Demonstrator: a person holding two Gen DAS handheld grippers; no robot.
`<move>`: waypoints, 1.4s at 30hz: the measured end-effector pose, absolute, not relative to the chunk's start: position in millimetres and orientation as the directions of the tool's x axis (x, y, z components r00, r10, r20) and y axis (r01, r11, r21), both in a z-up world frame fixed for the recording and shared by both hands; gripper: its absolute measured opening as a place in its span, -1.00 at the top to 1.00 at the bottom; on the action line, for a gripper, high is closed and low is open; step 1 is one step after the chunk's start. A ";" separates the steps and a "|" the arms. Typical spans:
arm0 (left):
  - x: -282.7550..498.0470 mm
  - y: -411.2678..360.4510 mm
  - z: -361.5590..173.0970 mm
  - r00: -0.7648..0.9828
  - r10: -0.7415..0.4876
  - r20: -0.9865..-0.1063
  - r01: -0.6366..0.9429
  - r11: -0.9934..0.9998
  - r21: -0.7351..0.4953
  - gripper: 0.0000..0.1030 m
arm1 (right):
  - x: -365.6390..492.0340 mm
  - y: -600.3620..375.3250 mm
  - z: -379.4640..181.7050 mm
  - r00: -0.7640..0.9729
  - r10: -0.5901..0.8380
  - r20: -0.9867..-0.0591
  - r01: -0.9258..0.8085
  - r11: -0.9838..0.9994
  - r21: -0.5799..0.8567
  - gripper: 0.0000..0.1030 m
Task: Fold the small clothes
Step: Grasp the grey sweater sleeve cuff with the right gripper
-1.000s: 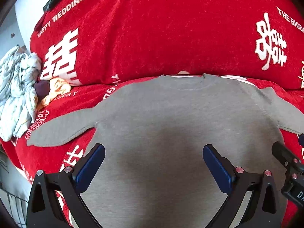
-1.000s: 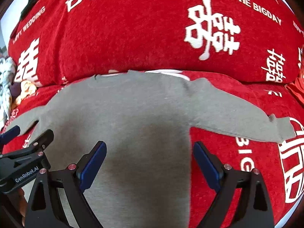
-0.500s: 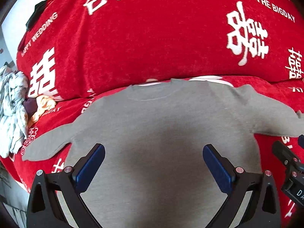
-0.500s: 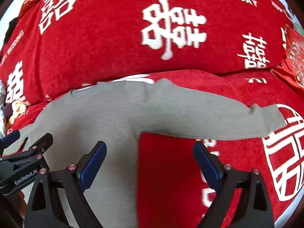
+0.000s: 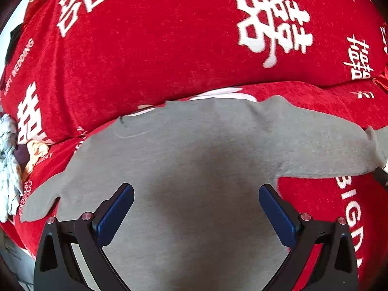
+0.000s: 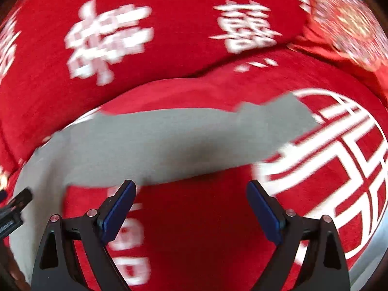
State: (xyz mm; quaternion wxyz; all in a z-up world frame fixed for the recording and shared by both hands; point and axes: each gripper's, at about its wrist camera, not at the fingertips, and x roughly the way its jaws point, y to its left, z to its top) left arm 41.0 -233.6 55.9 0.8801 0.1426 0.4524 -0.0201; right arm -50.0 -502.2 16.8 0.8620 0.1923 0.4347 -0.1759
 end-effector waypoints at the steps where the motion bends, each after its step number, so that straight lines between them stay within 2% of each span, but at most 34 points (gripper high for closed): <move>1: 43.0 -239.6 53.3 0.586 0.094 -0.805 0.170 0.957 0.236 -1.00 | -52.1 -516.4 12.3 0.553 -0.139 -0.821 0.496 0.848 0.190 -0.83; 6: 53.2 -261.6 41.7 0.566 0.089 -0.819 0.195 0.951 0.238 -1.00 | -52.0 -578.1 -16.4 0.554 -0.014 -0.833 0.562 0.743 0.362 -0.82; 14: 75.1 -272.7 30.8 0.532 0.085 -0.843 0.192 0.957 0.218 -1.00 | -19.2 -613.9 -11.8 0.679 0.039 -0.733 0.526 0.671 0.523 -0.79; 16: 81.4 -271.9 28.7 0.522 0.084 -0.849 0.184 0.960 0.208 -1.00 | -11.3 -617.4 -10.1 0.690 0.050 -0.722 0.517 0.664 0.540 -0.46; 18: 87.5 -271.5 26.1 0.513 0.084 -0.854 0.176 0.964 0.200 -1.00 | -6.3 -624.8 -19.3 0.670 0.107 -0.735 0.506 0.659 0.557 0.76; 19: 92.1 -270.5 24.3 0.503 0.080 -0.860 0.170 0.967 0.189 -1.00 | -7.6 -627.1 -22.6 0.657 0.112 -0.745 0.513 0.657 0.552 0.82; 25: 100.3 -276.9 15.4 0.481 0.050 -0.875 0.162 0.976 0.145 -1.00 | -55.8 -635.5 7.1 0.765 0.044 -0.643 0.463 0.657 0.595 0.86; 29: 99.7 -287.7 9.1 0.468 0.041 -0.883 0.177 0.974 0.139 -1.00 | -57.1 -629.0 9.9 0.742 0.022 -0.671 0.466 0.702 0.538 0.86; 32: 97.3 -292.2 9.1 0.477 0.036 -0.878 0.198 0.969 0.147 -1.00 | -54.3 -631.1 1.4 0.721 0.033 -0.692 0.485 0.690 0.538 0.75; 35: 98.9 -288.1 10.2 0.474 0.026 -0.880 0.202 0.970 0.137 -1.00 | -59.6 -643.2 -7.4 0.741 0.056 -0.669 0.488 0.639 0.594 0.40; 38: 105.0 -281.2 7.7 0.464 0.024 -0.885 0.182 0.976 0.122 -1.00 | -54.4 -646.9 -7.7 0.766 0.074 -0.638 0.463 0.624 0.629 0.35; 40: 108.6 -278.9 3.6 0.447 0.018 -0.894 0.174 0.979 0.106 -1.00 | -45.3 -645.9 -7.1 0.746 0.059 -0.664 0.475 0.651 0.592 0.44; 41: 109.5 -278.1 2.9 0.445 0.014 -0.896 0.168 0.981 0.099 -1.00 | -42.5 -644.9 -6.8 0.722 0.042 -0.691 0.495 0.666 0.558 0.83; 42: 108.9 -278.6 3.5 0.446 0.013 -0.895 0.166 0.981 0.097 -1.00 | -43.2 -644.2 -5.4 0.714 0.028 -0.699 0.506 0.670 0.543 0.86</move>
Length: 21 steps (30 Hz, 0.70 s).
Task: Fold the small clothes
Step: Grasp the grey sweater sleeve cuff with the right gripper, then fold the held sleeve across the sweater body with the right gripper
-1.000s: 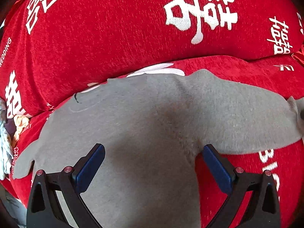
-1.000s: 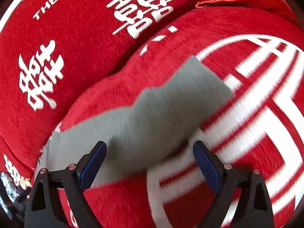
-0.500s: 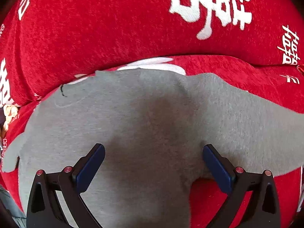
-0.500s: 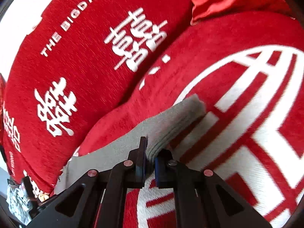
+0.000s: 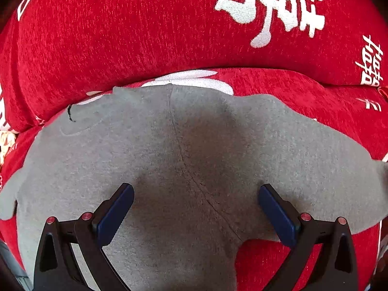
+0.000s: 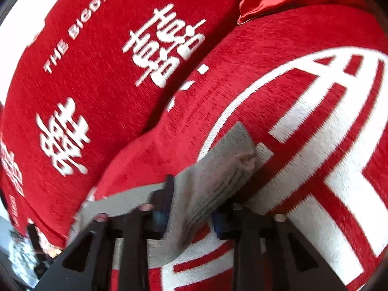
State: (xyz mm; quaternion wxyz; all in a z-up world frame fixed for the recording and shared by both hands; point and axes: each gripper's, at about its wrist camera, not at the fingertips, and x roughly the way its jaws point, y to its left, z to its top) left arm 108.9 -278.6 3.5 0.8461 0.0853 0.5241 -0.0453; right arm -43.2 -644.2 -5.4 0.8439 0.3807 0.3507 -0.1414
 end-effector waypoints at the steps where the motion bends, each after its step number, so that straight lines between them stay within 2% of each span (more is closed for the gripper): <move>1: 107.6 -278.0 6.3 0.458 0.007 -0.889 0.165 0.982 0.092 -1.00 | -47.0 -644.0 -2.6 0.722 0.016 -0.692 0.504 0.672 0.542 0.86; 5: 109.2 -275.1 11.5 0.477 -0.029 -0.878 0.163 0.985 0.056 -1.00 | -63.5 -638.6 16.6 0.753 -0.048 -0.657 0.493 0.702 0.514 0.86; 8: 118.0 -281.2 -5.1 0.426 0.022 -0.905 0.163 0.981 0.101 -1.00 | -63.3 -632.6 27.0 0.744 -0.084 -0.663 0.499 0.729 0.469 0.86; 11: 115.7 -285.5 -1.6 0.448 0.020 -0.894 0.185 0.976 0.115 -1.00 | -63.9 -628.8 35.8 0.741 -0.098 -0.664 0.502 0.737 0.452 0.86; 21: 101.1 -268.7 13.3 0.456 -0.048 -0.889 0.197 0.979 0.048 -1.00 | -68.6 -592.7 76.5 0.741 -0.138 -0.657 0.474 0.801 0.366 0.86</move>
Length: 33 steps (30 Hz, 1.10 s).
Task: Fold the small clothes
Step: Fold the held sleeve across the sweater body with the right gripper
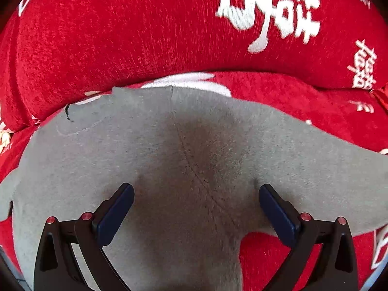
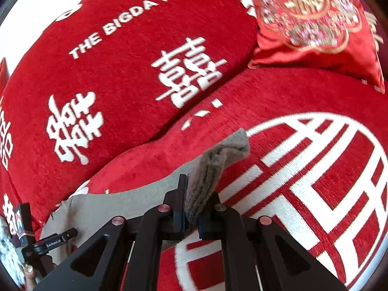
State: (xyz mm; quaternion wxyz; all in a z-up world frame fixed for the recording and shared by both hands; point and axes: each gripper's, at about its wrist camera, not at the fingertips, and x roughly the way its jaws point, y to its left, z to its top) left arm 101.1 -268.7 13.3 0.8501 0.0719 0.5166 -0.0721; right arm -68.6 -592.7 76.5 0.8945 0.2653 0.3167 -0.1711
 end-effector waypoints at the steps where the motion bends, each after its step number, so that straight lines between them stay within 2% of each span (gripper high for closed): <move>1: 97.1 -265.7 18.6 0.469 -0.058 -0.881 0.200 0.979 0.042 -1.00 | -67.7 -586.6 83.5 0.745 -0.141 -0.652 0.465 0.811 0.355 0.86; 12: 68.4 -201.6 48.5 0.524 -0.124 -0.843 0.207 0.978 -0.015 -1.00 | -35.2 -488.7 145.9 0.783 -0.099 -0.615 0.341 0.894 0.291 0.86; 28: 60.8 -65.4 46.9 0.532 -0.120 -0.838 0.102 0.992 -0.078 -1.00 | 34.8 -283.7 204.8 0.806 0.049 -0.589 0.099 0.971 0.217 0.86; 33: 56.7 -26.0 45.8 0.535 -0.117 -0.837 0.063 0.993 -0.099 -1.00 | 55.0 -214.3 205.5 0.797 0.115 -0.593 0.011 0.979 0.204 0.86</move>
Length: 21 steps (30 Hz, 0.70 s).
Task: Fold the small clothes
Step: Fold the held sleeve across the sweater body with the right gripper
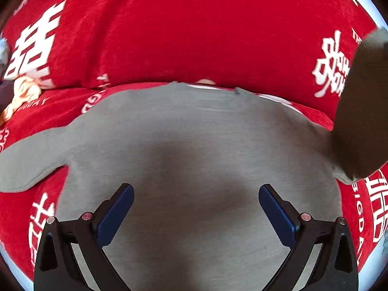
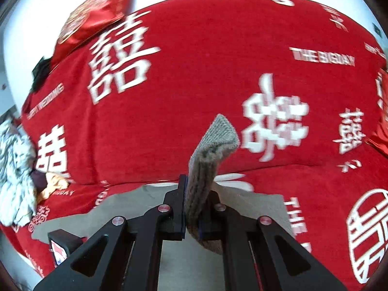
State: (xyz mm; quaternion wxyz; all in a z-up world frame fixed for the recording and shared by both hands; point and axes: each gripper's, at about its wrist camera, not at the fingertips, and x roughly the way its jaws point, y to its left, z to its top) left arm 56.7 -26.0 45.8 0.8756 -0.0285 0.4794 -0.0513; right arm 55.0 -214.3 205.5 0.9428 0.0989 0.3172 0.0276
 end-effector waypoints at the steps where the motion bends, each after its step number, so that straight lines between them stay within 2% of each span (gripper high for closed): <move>1: 55.2 -15.6 45.1 0.535 -0.116 -0.837 0.050 0.993 -0.105 -1.00 | 59.0 -201.1 203.3 0.792 0.127 -0.597 -0.004 0.979 0.203 0.86; 7: 44.4 41.3 39.7 0.536 -0.103 -0.838 -0.034 0.989 -0.144 -1.00 | 81.1 -123.1 173.4 0.742 0.174 -0.647 -0.074 0.981 0.179 0.86; 13: 31.7 94.7 26.1 0.522 -0.087 -0.848 -0.131 0.975 -0.180 -1.00 | 98.6 -54.0 114.0 0.661 0.168 -0.731 -0.120 0.986 0.118 0.87; 17: 20.2 119.1 15.1 0.516 -0.095 -0.851 -0.174 0.962 -0.212 -1.00 | 107.2 -22.6 76.2 0.609 0.147 -0.779 -0.141 0.987 0.076 0.86; 21: 10.1 137.5 7.9 0.519 -0.111 -0.848 -0.201 0.948 -0.247 -1.00 | 113.2 -6.3 61.7 0.586 0.156 -0.796 -0.156 0.985 0.077 0.86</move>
